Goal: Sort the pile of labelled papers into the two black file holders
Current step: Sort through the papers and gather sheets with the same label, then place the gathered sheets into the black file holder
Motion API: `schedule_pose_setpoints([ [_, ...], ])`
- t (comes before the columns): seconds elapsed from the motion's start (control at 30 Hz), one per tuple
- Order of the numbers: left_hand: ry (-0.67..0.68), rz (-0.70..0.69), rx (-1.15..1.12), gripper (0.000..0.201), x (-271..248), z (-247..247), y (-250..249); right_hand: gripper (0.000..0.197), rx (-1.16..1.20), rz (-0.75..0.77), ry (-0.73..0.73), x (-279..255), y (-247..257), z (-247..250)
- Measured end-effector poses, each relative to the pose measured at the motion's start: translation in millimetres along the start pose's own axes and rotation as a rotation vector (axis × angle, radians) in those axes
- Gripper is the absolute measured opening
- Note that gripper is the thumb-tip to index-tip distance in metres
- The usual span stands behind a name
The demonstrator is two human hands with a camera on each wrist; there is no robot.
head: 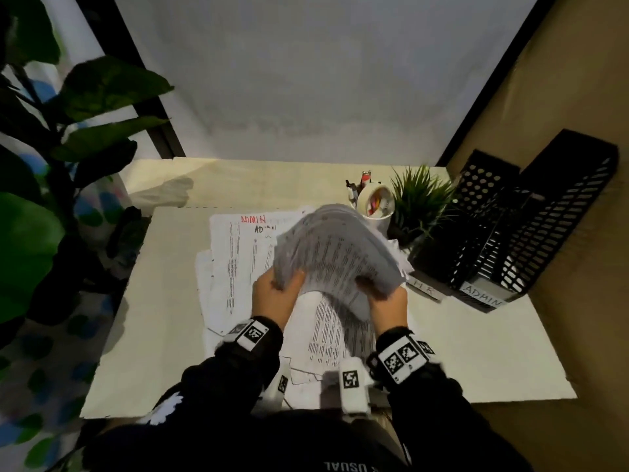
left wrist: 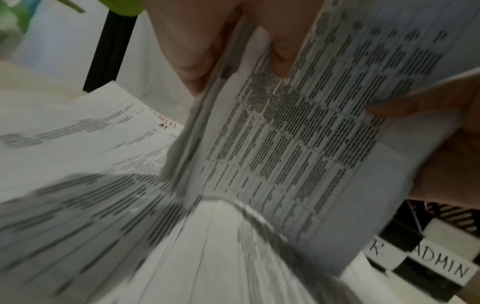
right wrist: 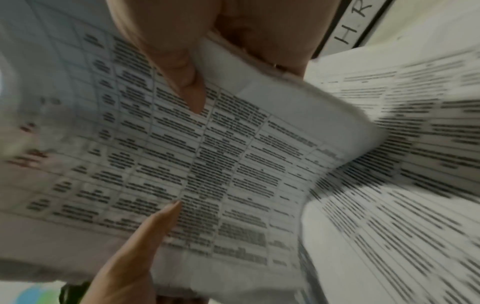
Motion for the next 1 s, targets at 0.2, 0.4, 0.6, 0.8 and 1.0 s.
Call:
schedule_pose_setpoints([
  [0.2,0.05,0.127,-0.049,0.007,14,-13,11,0.025,0.013,-0.085,0.047,18,-4,12],
  [0.4,0.05,0.235,0.107,0.039,19,-30,54,0.016,-0.056,-0.29,0.021,0,-56,29],
  [0.6,0.287,-0.064,0.31,0.029,-13,-89,-48,0.03,0.237,-0.377,-0.21,39,-55,90],
  [0.8,0.279,-0.485,0.768,0.023,-36,-164,-159,0.01,-0.062,-0.248,-0.205,76,-32,142],
  [1.0,0.205,-0.485,0.9,0.02,-18,-240,-210,0.034,-0.608,-0.128,0.044,76,-48,153],
])
Point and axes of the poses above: each hand's wrist, its own x-axis towards the middle knuckle, its own z-axis out of the back of the hand, y = z × x, the point moved 9 cm from there along x, towards the middle knuckle, and after that the axes turned 14 degrees about z, right-handed, at the moved point
